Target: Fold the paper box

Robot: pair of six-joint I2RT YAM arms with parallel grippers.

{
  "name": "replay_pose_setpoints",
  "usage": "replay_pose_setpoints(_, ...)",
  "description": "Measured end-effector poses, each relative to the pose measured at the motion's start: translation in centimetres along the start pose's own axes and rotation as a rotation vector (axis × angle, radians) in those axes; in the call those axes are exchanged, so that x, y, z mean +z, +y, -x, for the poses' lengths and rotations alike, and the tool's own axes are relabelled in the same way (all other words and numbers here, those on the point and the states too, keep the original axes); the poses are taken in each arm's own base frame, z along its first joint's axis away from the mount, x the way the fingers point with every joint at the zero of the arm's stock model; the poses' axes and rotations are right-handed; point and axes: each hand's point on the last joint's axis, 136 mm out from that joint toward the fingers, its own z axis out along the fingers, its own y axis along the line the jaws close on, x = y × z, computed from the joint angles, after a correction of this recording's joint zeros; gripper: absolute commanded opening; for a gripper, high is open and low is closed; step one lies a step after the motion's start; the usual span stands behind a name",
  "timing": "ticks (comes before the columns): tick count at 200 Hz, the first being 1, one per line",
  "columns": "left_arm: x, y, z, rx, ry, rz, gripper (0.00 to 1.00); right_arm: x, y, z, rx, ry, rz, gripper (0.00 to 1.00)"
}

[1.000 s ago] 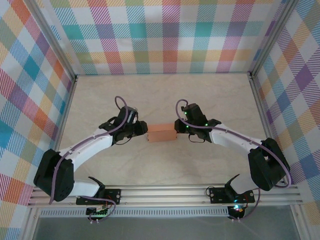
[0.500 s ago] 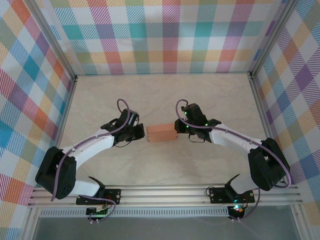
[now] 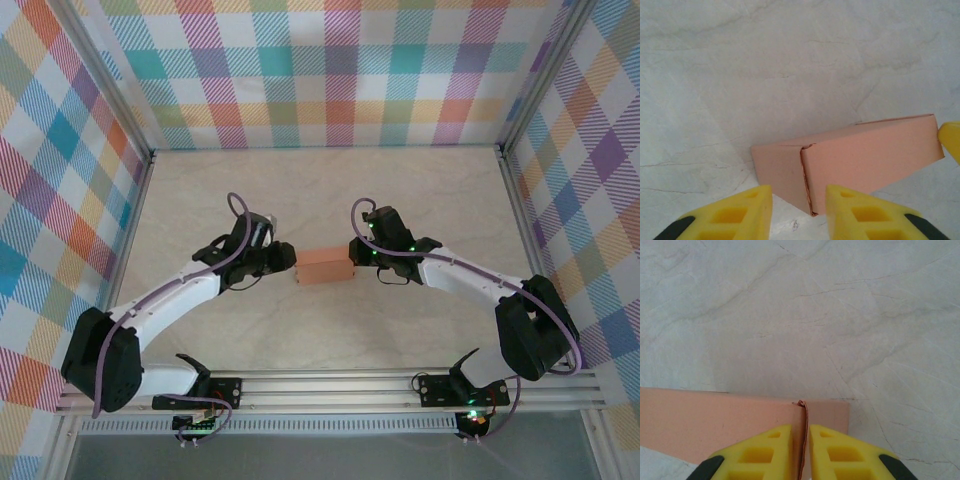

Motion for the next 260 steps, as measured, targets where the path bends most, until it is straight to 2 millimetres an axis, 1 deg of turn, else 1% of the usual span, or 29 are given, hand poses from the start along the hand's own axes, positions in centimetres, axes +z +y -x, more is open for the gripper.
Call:
replay_pose_setpoints(7, 0.4, 0.0, -0.2, -0.001, 0.01, -0.001, 0.34, 0.0, 0.0, 0.0, 0.0, 0.0, 0.001, 0.16)
replay_pose_setpoints(31, 1.7, 0.1, -0.6, -0.009, 0.039, -0.007, 0.27, 0.0, 0.0, 0.0, 0.0, 0.0, 0.0, 0.16)
replay_pose_setpoints(51, 1.9, -0.2, -0.3, -0.008, 0.03, -0.018, 0.25, 0.0, 0.0, 0.0, 0.0, 0.0, 0.0, 0.16)
replay_pose_setpoints(70, 2.1, -0.3, -0.2, -0.008, 0.023, -0.025, 0.2, 0.0, 0.0, 0.0, 0.0, 0.0, 0.0, 0.15)
replay_pose_setpoints(83, 2.2, -0.3, -0.2, -0.011, 0.018, -0.032, 0.16, 0.0, 0.0, 0.0, -0.001, -0.001, 0.0, 0.12)
replay_pose_setpoints(96, 2.2, -0.4, -0.2, -0.01, 0.009, -0.045, 0.16, 0.0, 0.0, 0.1, -0.001, -0.004, 0.002, 0.08)
replay_pose_setpoints(107, 2.1, -0.4, -0.2, -0.009, -0.001, -0.053, 0.16, 0.0, 0.1, 0.2, 0.001, -0.01, 0.004, 0.06)
replay_pose_setpoints(121, 2.1, -0.3, -0.3, -0.009, -0.01, -0.06, 0.17, 0.0, 0.1, 0.2, 0.0, -0.018, 0.008, 0.07)
replay_pose_setpoints(133, 2.1, -0.3, -0.3, -0.011, -0.013, -0.063, 0.19, 0.0, 0.1, 0.2, -0.004, -0.023, 0.014, 0.16)
replay_pose_setpoints(141, 2.1, -0.3, -0.3, -0.011, -0.014, -0.063, 0.2, 0.0, 0.1, 0.2, -0.012, -0.024, 0.015, 0.29)
replay_pose_setpoints(146, 2.1, -0.2, -0.3, -0.011, -0.014, -0.062, 0.2, 0.0, 0.1, 0.2, -0.01, -0.023, 0.015, 0.34)
replay_pose_setpoints(172, 2.1, -0.1, -0.3, -0.01, -0.016, -0.055, 0.21, -0.2, -0.4, 0.0, -0.052, -0.015, -0.005, 0.53)
replay_pose_setpoints(185, 2.0, -0.1, -0.3, -0.008, -0.013, -0.051, 0.22, -0.6, -0.4, 0.0, -0.095, -0.013, -0.007, 0.66)
replay_pose_setpoints(197, 2.0, 0.0, -0.3, -0.004, -0.009, -0.039, 0.22, -1.2, -0.4, 0.4, -0.148, -0.022, -0.002, 0.77)
replay_pose_setpoints(202, 1.9, 0.0, -0.3, -0.002, -0.008, -0.036, 0.22, -1.5, -0.3, 0.6, -0.18, -0.024, 0.004, 0.81)
replay_pose_setpoints(209, 1.9, 0.1, -0.3, 0.002, -0.005, -0.03, 0.22, -1.9, 0.1, 1.0, -0.224, -0.029, 0.02, 0.9)
replay_pose_setpoints(214, 1.8, 0.1, -0.2, 0.004, -0.004, -0.025, 0.23, -2.2, 0.4, 1.3, -0.261, -0.033, 0.035, 0.93)
replay_pose_setpoints(218, 1.8, 0.1, -0.3, 0.007, -0.003, -0.023, 0.23, -2.5, 0.8, 1.7, -0.287, -0.039, 0.047, 0.99)
replay_pose_setpoints(220, 1.8, 0.2, -0.2, 0.007, -0.003, -0.022, 0.23, -2.6, 0.9, 1.9, -0.31, -0.042, 0.054, 1.0)
replay_pose_setpoints(240, 1.8, 0.2, -0.3, 0.013, 0.005, -0.014, 0.23, -3.8, 3.1, 3.4, -0.53, -0.068, 0.138, 1.0)
replay_pose_setpoints(260, 2.0, 0.0, -0.1, 0.021, 0.012, -0.014, 0.24, -4.7, 4.8, 3.7, -0.75, -0.053, 0.216, 1.0)
